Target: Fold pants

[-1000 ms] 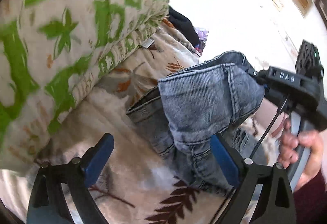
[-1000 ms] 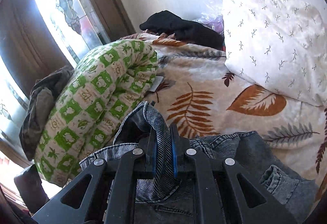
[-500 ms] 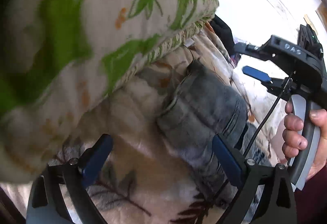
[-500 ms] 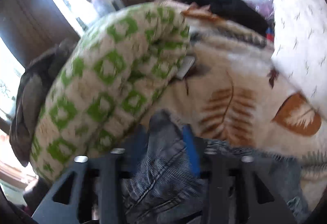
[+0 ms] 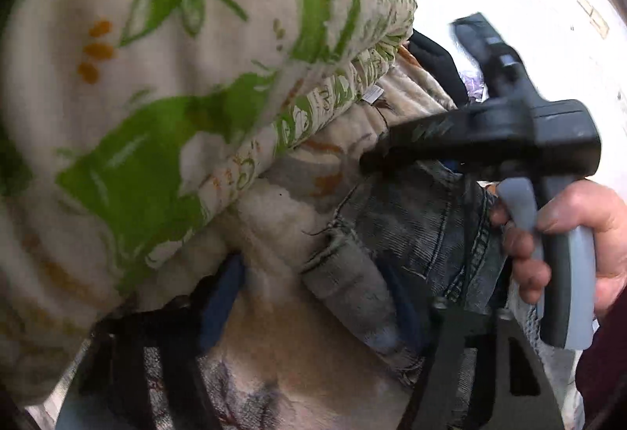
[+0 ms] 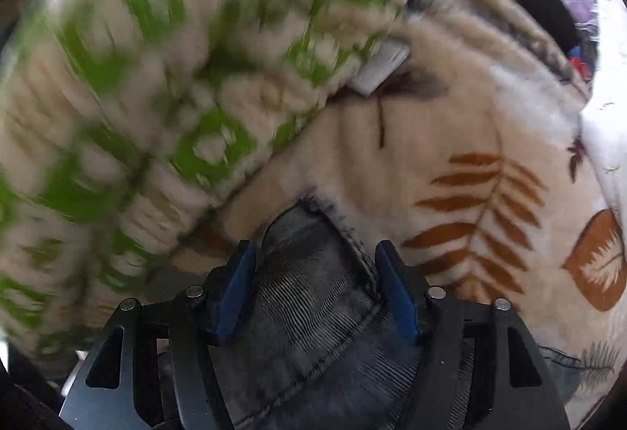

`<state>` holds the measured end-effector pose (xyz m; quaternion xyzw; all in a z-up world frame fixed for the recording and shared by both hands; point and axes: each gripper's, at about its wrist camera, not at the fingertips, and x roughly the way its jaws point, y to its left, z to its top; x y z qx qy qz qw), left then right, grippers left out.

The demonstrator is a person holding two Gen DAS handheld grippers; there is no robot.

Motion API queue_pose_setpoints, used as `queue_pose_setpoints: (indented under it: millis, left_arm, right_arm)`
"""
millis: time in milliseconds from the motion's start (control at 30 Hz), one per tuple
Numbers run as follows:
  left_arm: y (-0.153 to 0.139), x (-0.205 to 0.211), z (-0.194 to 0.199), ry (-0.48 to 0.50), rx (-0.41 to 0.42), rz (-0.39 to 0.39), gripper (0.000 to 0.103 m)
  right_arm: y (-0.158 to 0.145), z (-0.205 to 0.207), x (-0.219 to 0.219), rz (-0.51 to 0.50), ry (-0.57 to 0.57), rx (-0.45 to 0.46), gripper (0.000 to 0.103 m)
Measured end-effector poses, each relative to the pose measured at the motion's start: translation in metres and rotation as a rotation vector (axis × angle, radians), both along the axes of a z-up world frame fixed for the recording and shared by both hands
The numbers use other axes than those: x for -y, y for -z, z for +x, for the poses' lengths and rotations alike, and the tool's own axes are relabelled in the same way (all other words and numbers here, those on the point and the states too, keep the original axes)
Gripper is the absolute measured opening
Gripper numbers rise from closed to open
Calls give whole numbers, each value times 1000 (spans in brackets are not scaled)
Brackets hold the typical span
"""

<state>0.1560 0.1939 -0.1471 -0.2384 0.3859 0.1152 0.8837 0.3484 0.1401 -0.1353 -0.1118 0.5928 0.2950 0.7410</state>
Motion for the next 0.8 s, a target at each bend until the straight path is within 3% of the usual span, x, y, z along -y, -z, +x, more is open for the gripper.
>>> queue_pose_setpoints:
  millis: [67, 167, 300, 467, 633, 800]
  left_arm:
    - [-1, 4, 3, 6, 0, 17, 60]
    - [-1, 4, 1, 11, 4, 17, 55]
    - [-4, -1, -12, 12, 15, -2, 48]
    - [-24, 8, -27, 64, 87, -33, 23]
    - [-59, 38, -55, 159, 229, 57, 23]
    - [-98, 72, -82, 267, 370, 97, 24]
  right_arm:
    - [5, -10, -9, -82, -37, 65, 38]
    - [-6, -17, -1, -76, 0, 87, 19]
    - [-34, -38, 17, -16, 30, 164, 15]
    - [-75, -72, 45, 95, 86, 237, 14]
    - [-116, -106, 90, 178, 148, 310, 13]
    - [-151, -131, 149, 241, 230, 358, 13]
